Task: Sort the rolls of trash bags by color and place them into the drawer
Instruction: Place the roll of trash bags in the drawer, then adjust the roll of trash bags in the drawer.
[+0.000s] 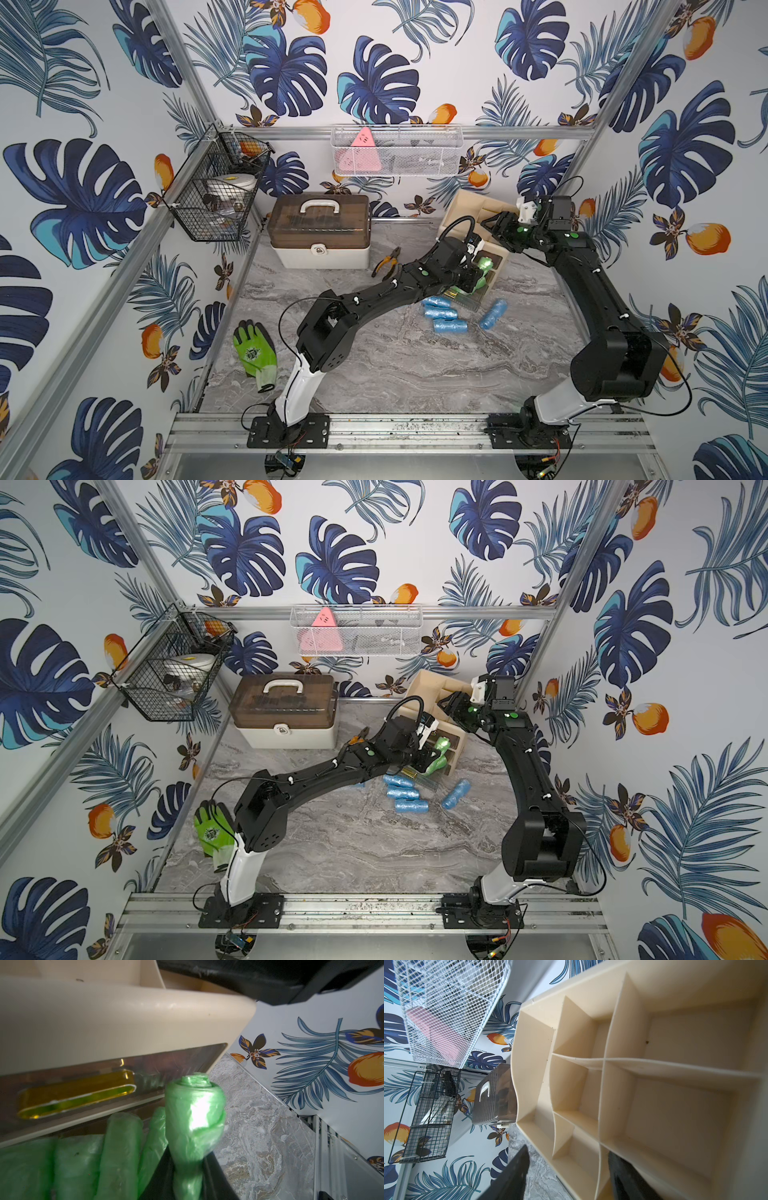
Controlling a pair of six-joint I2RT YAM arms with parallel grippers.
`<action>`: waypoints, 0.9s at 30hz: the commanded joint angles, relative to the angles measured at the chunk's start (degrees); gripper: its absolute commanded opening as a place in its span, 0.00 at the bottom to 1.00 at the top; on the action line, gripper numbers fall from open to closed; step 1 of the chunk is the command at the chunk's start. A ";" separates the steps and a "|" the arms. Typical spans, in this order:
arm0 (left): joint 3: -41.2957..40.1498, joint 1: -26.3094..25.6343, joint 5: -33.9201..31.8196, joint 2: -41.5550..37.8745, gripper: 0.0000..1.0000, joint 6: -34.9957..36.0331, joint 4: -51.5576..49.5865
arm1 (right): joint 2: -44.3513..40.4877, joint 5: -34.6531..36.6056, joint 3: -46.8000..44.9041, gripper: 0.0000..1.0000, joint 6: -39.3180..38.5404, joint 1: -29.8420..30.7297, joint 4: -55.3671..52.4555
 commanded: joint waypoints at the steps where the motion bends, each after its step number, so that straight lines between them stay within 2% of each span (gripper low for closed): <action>1: 1.19 -0.34 -0.12 0.82 0.28 1.96 -2.77 | 0.24 -0.32 0.58 0.63 -0.27 -0.03 -1.08; 7: 0.00 -0.79 1.22 -0.23 0.51 1.73 -4.37 | -0.05 -0.33 -0.41 0.63 -0.04 -0.14 -0.43; 10: -0.82 -0.90 0.82 -1.57 0.56 1.72 -3.99 | -0.42 -0.24 -1.08 0.63 0.06 -0.23 -0.13; 14: -0.93 -0.92 -0.47 -3.10 0.57 2.08 -4.25 | -0.40 -0.06 -0.91 0.63 -0.09 -0.23 -0.47; 18: -0.93 -0.88 -1.84 -4.21 0.52 2.34 -5.41 | -0.32 -0.23 -0.82 0.63 -0.01 -0.23 -0.47; 23: -3.13 -0.94 -5.20 -5.87 0.33 1.77 -7.18 | -0.41 -0.20 -0.98 0.63 -0.07 -0.32 -0.24; 27: -1.72 -0.90 -9.92 -5.08 0.26 1.90 -11.90 | -0.45 -0.42 -1.17 0.63 0.04 -0.32 0.03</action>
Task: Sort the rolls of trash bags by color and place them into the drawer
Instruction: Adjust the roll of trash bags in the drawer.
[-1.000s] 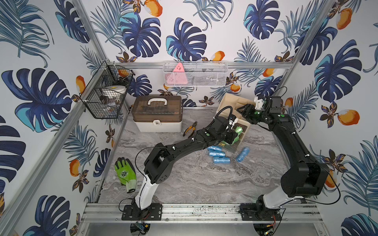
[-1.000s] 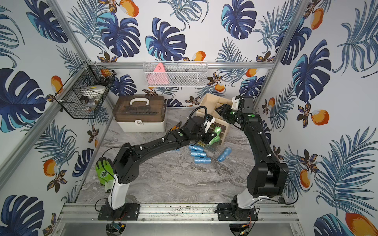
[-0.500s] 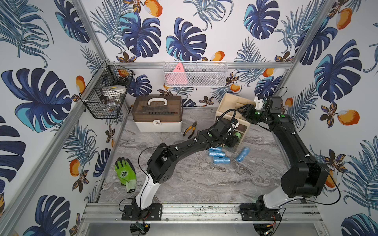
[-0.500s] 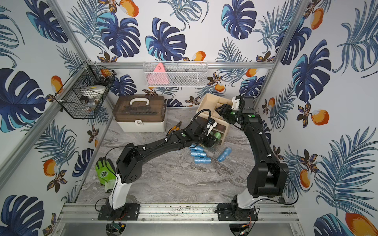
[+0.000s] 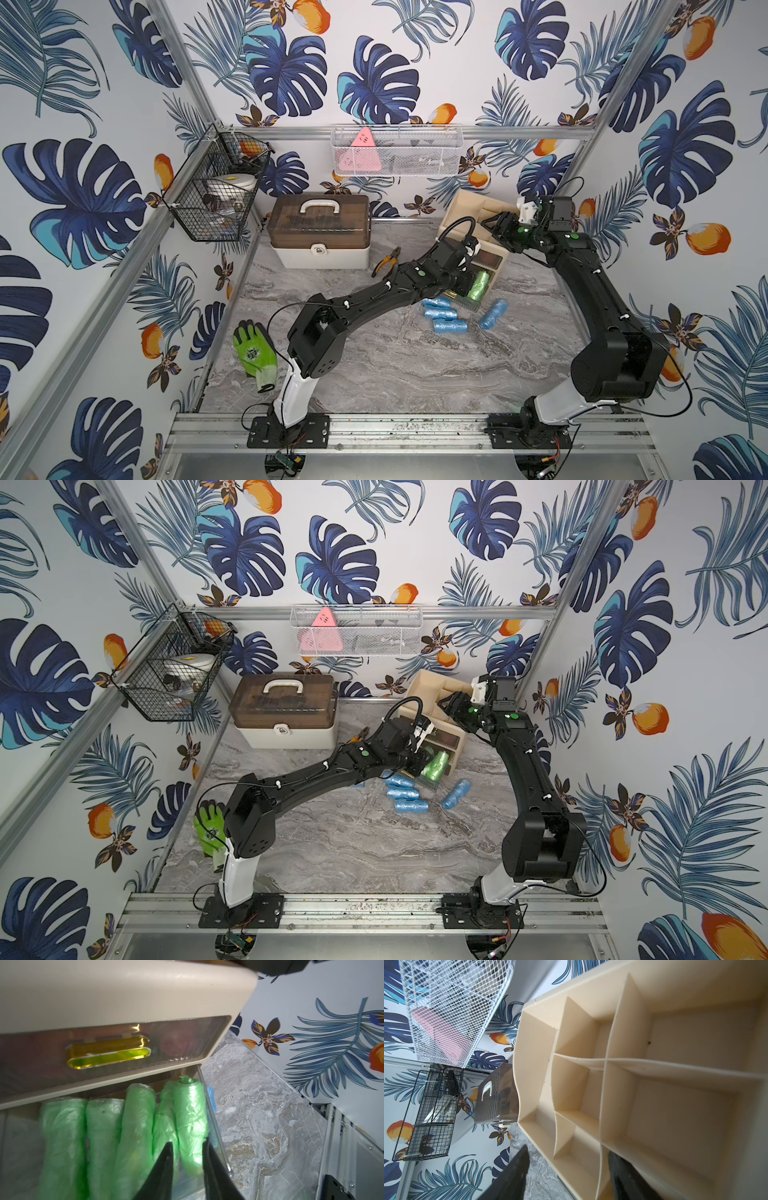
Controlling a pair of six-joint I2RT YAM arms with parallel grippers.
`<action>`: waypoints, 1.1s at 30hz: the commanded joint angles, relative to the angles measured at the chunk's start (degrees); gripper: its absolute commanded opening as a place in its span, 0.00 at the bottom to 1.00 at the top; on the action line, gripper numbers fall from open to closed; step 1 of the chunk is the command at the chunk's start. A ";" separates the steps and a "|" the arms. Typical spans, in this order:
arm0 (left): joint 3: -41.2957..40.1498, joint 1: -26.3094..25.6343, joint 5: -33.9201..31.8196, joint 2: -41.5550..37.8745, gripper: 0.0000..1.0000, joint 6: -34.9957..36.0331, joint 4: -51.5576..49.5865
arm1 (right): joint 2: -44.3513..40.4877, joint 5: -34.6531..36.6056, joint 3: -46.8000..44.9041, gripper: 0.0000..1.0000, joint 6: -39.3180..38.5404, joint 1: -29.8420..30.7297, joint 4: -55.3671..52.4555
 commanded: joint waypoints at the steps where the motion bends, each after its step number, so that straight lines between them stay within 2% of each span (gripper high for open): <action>1: 1.41 0.05 -5.08 0.73 0.25 0.97 -4.76 | -0.10 0.21 -0.32 0.63 0.00 -0.01 -0.99; 12: 9.71 0.05 -12.07 7.61 0.23 0.79 -15.14 | -0.33 0.30 -0.63 0.63 0.03 -0.15 -0.90; 22: 15.09 0.04 -8.30 11.45 0.25 0.22 -17.97 | -0.27 0.30 -0.32 0.63 0.04 -0.19 -1.08; 29: 10.37 0.05 -9.13 7.00 0.26 -1.27 -13.80 | -0.48 0.30 -0.06 0.63 -0.01 -0.28 -1.39; 33: 7.20 0.08 -5.66 3.84 0.29 -2.09 -9.24 | -0.55 0.31 -0.15 0.63 -0.01 -0.36 -1.32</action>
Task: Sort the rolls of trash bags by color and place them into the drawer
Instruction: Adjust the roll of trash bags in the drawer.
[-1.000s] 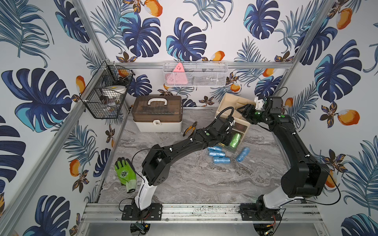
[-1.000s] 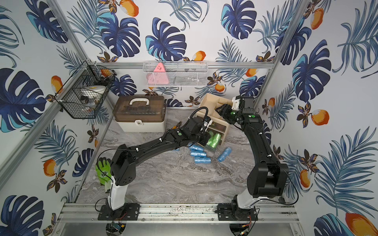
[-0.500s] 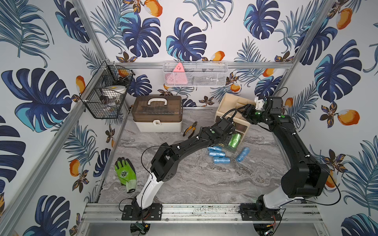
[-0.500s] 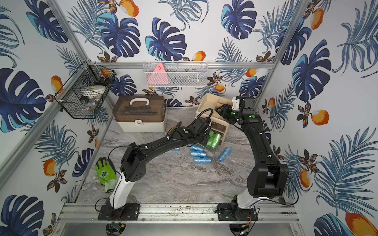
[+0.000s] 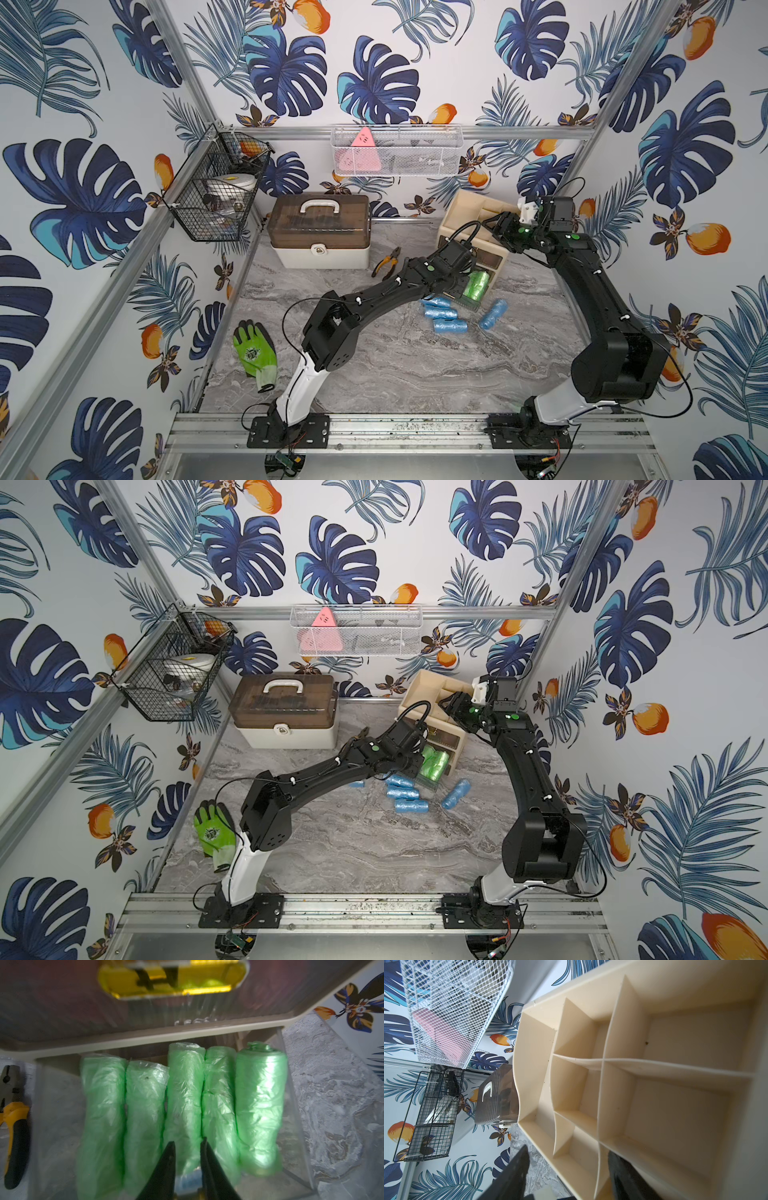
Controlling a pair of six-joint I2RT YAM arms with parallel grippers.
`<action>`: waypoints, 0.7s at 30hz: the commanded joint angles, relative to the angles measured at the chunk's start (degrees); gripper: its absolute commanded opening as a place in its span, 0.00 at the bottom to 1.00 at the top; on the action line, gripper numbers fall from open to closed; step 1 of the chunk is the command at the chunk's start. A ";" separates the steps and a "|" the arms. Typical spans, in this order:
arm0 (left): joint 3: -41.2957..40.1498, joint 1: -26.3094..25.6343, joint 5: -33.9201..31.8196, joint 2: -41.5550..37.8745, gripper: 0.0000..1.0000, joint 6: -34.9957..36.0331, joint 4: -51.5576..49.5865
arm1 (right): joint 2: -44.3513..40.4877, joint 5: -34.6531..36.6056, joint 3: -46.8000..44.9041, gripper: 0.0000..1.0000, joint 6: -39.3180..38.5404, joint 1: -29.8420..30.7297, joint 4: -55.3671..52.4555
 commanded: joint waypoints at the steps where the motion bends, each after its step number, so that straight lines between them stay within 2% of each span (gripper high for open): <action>1: -1.65 0.09 4.61 -2.07 0.29 -1.23 5.98 | -0.20 0.30 0.14 0.63 -0.07 -0.06 -1.41; 5: 0.36 0.08 11.88 -0.46 0.29 -2.10 8.14 | -0.10 0.13 0.16 0.63 0.11 -0.07 -1.33; 8: 1.48 0.00 14.26 1.02 0.29 -2.85 9.77 | -0.03 0.17 0.31 0.63 0.10 -0.06 -1.46; 17: 1.76 -0.18 15.59 4.43 0.29 -5.32 13.58 | 0.27 0.04 0.68 0.63 0.08 -0.15 -1.54; 21: 6.10 -0.28 12.26 7.95 0.29 -5.50 8.51 | 0.34 0.04 0.56 0.63 0.19 -0.15 -1.43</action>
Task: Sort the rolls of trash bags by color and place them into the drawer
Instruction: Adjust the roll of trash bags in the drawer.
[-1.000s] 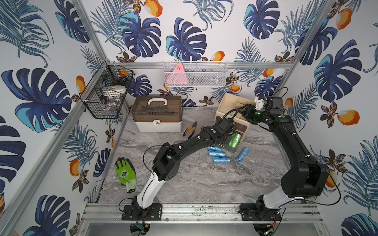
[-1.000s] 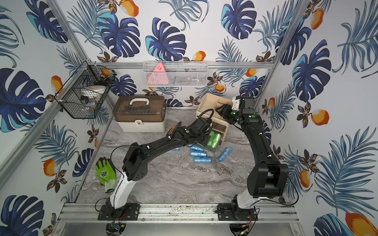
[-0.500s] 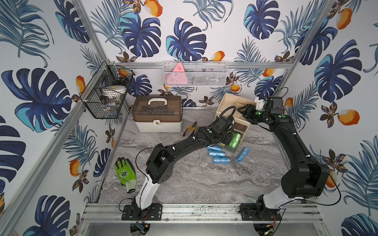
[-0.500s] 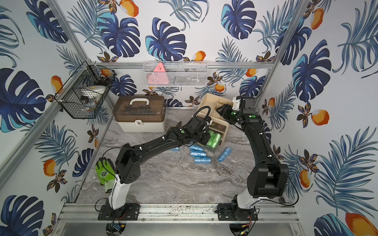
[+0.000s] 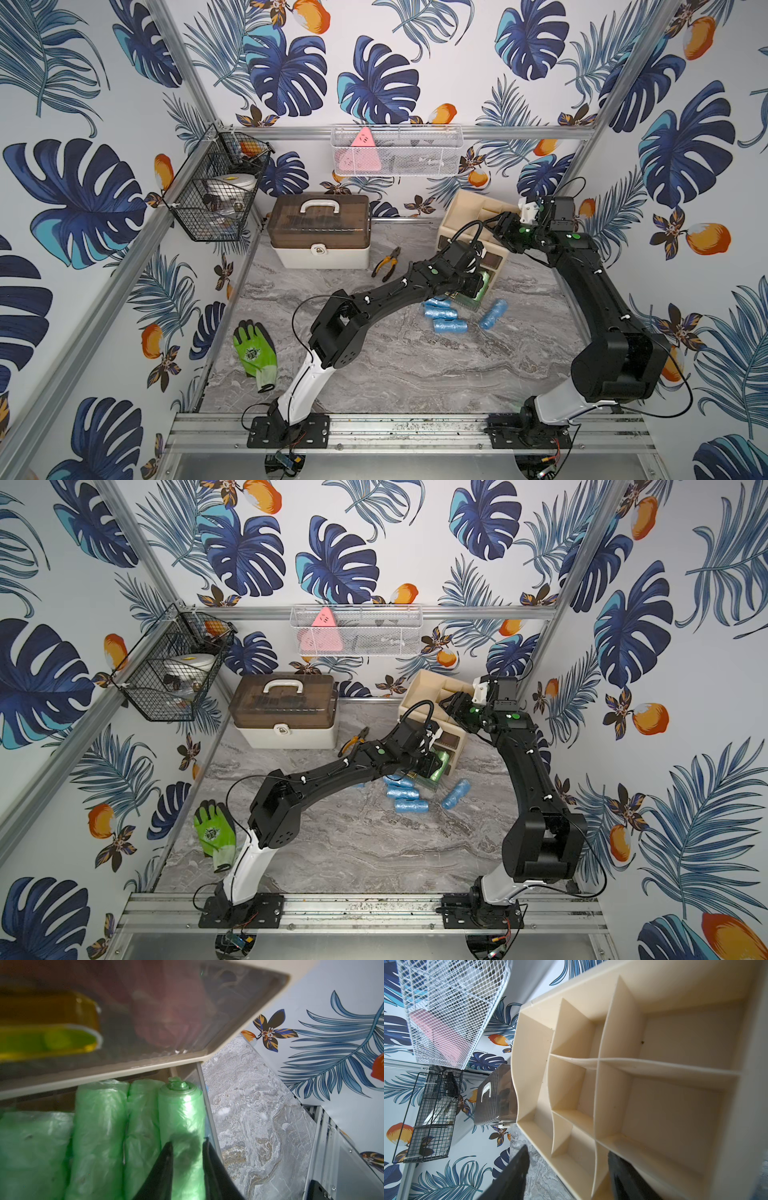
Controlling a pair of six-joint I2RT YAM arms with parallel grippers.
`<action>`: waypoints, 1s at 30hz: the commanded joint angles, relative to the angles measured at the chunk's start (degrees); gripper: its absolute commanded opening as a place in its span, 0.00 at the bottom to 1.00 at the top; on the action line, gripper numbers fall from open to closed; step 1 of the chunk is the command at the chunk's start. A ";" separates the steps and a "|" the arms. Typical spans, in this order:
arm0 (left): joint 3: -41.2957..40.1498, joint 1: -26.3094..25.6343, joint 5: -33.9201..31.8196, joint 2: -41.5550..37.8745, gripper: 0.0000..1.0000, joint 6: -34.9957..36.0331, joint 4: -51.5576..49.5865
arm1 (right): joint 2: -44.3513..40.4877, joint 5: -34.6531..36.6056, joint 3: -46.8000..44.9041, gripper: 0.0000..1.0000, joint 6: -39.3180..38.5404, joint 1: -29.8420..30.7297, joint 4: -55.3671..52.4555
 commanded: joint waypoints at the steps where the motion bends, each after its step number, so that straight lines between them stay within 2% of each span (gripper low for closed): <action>1: 3.71 -0.06 -2.44 2.53 0.29 -0.56 -3.51 | 0.16 0.04 0.14 0.63 0.22 -0.02 -0.72; 6: 3.70 -0.09 -3.18 3.15 0.29 -1.10 -3.98 | 0.14 0.21 0.66 0.63 0.22 -0.10 -0.84; 18: -3.70 -0.06 -2.15 -10.28 0.39 -0.47 4.30 | 2.03 0.30 5.55 0.61 2.00 -0.20 -0.93; 22: -10.79 -0.05 -4.55 -17.24 0.33 -0.85 5.18 | 2.84 0.41 8.21 0.59 2.55 -0.19 -1.09; 30: -29.27 0.08 -10.09 -28.04 0.24 -2.86 8.10 | 7.67 3.62 15.16 0.45 1.73 -0.19 -2.62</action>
